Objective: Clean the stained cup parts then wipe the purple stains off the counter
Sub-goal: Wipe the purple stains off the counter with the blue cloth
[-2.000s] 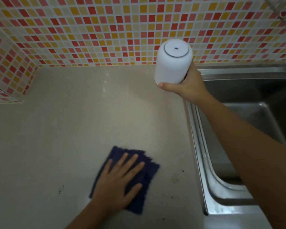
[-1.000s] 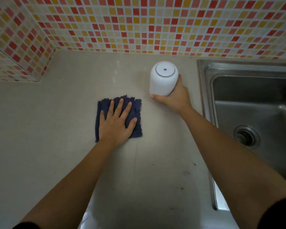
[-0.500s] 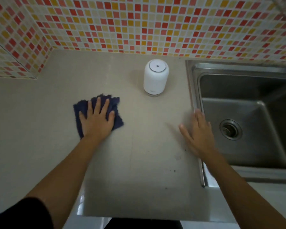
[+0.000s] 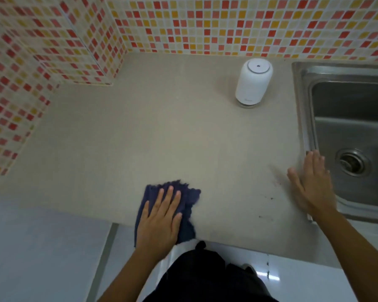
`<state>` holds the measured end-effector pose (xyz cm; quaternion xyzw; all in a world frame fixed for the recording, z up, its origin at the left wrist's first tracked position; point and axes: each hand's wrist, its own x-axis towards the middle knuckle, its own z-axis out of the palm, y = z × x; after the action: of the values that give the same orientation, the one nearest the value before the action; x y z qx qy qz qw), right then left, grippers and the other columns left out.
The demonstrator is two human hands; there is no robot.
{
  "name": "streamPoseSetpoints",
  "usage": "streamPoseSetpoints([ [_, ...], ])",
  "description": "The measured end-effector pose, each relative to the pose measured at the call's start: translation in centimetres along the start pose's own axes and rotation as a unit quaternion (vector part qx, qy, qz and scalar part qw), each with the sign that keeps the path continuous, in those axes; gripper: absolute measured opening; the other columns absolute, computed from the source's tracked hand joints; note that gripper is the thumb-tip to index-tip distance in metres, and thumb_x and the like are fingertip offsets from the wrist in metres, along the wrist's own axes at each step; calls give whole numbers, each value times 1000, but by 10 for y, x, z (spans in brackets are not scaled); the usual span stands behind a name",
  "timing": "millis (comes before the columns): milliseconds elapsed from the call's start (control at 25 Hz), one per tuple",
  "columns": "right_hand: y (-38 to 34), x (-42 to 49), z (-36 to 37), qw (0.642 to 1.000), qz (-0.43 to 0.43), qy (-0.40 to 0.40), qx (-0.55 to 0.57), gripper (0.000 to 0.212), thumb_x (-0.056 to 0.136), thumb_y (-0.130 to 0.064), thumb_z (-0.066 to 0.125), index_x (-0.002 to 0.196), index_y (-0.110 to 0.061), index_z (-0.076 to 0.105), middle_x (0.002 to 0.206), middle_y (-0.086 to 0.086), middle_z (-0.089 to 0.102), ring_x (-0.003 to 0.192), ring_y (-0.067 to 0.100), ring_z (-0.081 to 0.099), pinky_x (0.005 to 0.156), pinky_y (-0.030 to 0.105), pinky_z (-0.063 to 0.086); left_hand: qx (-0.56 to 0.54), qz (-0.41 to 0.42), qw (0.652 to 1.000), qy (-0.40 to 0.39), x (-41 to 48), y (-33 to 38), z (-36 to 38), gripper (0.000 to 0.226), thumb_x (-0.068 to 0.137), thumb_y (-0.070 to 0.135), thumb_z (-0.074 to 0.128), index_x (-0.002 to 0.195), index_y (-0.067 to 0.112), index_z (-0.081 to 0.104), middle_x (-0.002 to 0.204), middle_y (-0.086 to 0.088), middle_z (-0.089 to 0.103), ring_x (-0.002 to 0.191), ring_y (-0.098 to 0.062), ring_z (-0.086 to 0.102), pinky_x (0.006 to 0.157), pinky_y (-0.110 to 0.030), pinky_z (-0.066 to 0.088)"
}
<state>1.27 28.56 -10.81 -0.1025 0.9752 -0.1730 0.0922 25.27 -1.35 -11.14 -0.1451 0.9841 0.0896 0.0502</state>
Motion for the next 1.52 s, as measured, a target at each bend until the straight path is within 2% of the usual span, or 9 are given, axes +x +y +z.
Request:
streamPoseSetpoints([
  [200,-2,0,1,1000,-10,-4,-4,97,77,-72,9,148,-5,3,157,14,-1,145,26,-2,114,43,3,-60,-303,950,47,76,-88,-42,52,100,38,20,149,27,13,159,0,10,146,-22,5,115,-54,9],
  [280,-1,2,2,1000,-12,-2,0,96,78,-72,9,148,-6,3,157,13,-2,145,25,-3,114,41,2,-57,-347,935,52,132,-84,-51,52,100,36,20,150,24,12,159,-3,9,146,-25,4,116,-52,6],
  [440,3,4,5,999,-22,-1,36,92,80,-69,5,148,-7,2,158,9,-3,144,20,-6,114,37,0,-23,-160,986,28,184,35,-27,53,99,35,24,149,22,12,159,-4,9,146,-25,5,117,-49,7],
  [600,5,3,1,993,-16,-1,114,82,85,-61,4,148,-10,5,158,5,-3,143,13,-6,114,32,-3,-47,66,996,-28,84,147,3,50,98,40,19,146,26,27,154,2,28,143,-20,22,113,-49,25],
  [760,1,3,-3,989,-8,-6,151,70,90,-50,7,148,-12,6,158,3,-3,144,14,-5,115,32,-4,-41,33,999,-1,21,90,6,51,99,43,11,146,27,23,150,5,34,140,-12,23,111,-42,23],
  [960,3,2,-5,982,-2,-5,189,67,91,-49,6,149,-14,6,158,-1,-3,144,10,-4,116,30,-3,-29,-130,991,1,95,109,-2,55,98,41,11,149,25,3,159,3,4,146,-19,0,117,-49,7],
  [1120,8,6,-2,971,21,-12,237,59,96,-45,4,149,-19,7,158,-5,0,143,6,-1,117,30,-2,-52,-26,998,-26,136,201,10,54,99,40,12,149,26,-1,159,4,-5,146,-20,-9,117,-50,0],
  [1360,20,10,-15,912,57,-95,395,75,84,-64,3,148,-25,10,156,-13,4,137,-4,0,119,37,-2,-29,112,993,-23,23,223,28,56,93,47,30,146,30,27,154,3,27,143,-19,23,113,-49,20],
  [1520,47,-42,-33,989,-67,-78,110,61,96,-49,6,148,-18,5,153,-10,-5,141,4,-6,116,33,-5,-15,-7,1000,-20,4,149,16,57,91,49,22,145,32,27,155,4,25,143,-19,22,110,-52,23],
])
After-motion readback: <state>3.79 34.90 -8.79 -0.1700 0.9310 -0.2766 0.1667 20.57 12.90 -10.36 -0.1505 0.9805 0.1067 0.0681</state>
